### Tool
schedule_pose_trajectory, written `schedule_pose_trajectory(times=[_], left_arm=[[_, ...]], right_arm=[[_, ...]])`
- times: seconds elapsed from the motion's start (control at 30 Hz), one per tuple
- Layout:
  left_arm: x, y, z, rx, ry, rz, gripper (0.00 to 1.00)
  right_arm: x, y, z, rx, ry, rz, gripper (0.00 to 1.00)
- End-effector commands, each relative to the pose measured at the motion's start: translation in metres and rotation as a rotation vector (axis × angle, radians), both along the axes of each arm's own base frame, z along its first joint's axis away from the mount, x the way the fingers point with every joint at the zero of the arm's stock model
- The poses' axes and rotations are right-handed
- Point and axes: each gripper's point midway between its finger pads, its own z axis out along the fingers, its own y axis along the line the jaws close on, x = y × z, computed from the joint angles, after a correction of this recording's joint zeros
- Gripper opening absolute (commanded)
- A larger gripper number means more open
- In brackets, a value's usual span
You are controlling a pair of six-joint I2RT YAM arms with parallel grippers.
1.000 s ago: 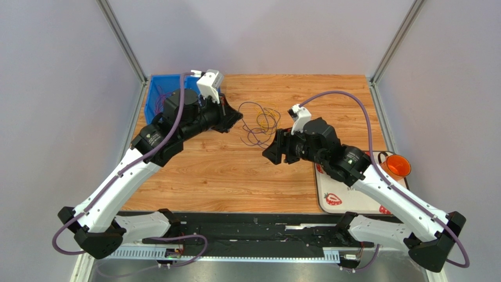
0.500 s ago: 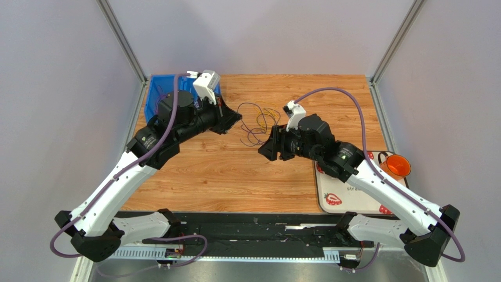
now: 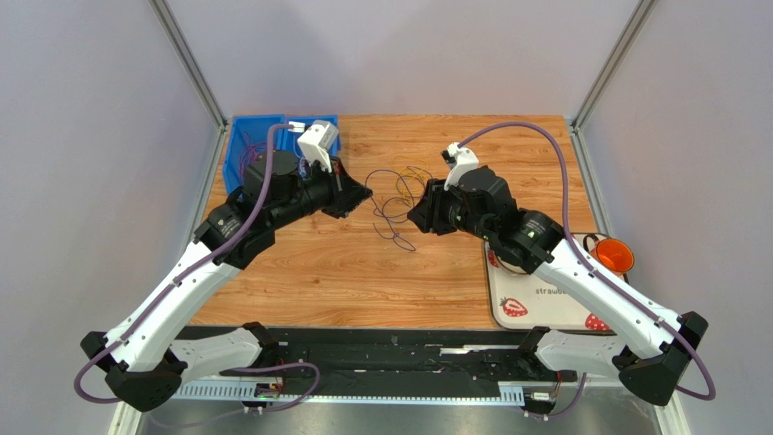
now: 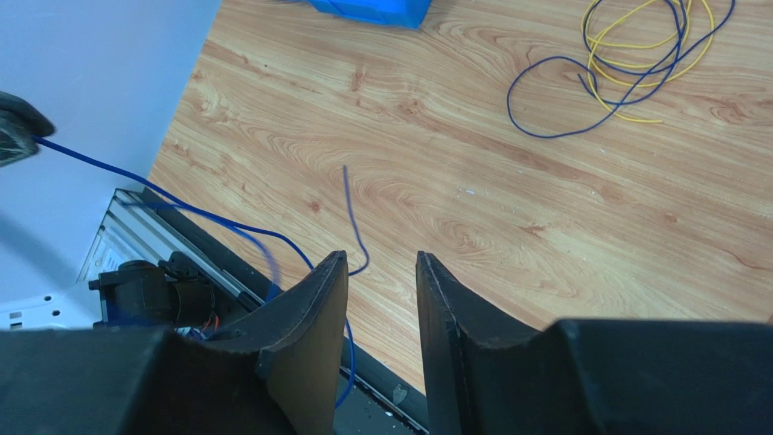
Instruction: Untangle the cables
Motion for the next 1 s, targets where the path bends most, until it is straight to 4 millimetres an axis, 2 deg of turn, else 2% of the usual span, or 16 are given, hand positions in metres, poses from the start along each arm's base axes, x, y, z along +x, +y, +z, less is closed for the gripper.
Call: schedule_pose_trajectory(times=[0.0, 0.37, 0.73, 0.97], left_arm=[[-0.006, 0.004, 0.016, -0.037, -0.035, -0.001, 0.00], [0.001, 0.001, 0.009, -0.021, -0.027, 0.010, 0.00], [0.003, 0.001, 0.008, -0.019, -0.027, 0.019, 0.00], [0.008, 0.002, 0.004, 0.002, -0.030, 0.033, 0.00]], right_arm=[[-0.003, 0.003, 0.010, 0.035, -0.013, 0.019, 0.37], [-0.039, 0.025, 0.022, 0.162, 0.065, 0.199, 0.43], [-0.048, 0.033, 0.002, 0.180, 0.155, 0.229, 0.44], [-0.058, 0.041, -0.001, 0.190, 0.185, 0.265, 0.44]])
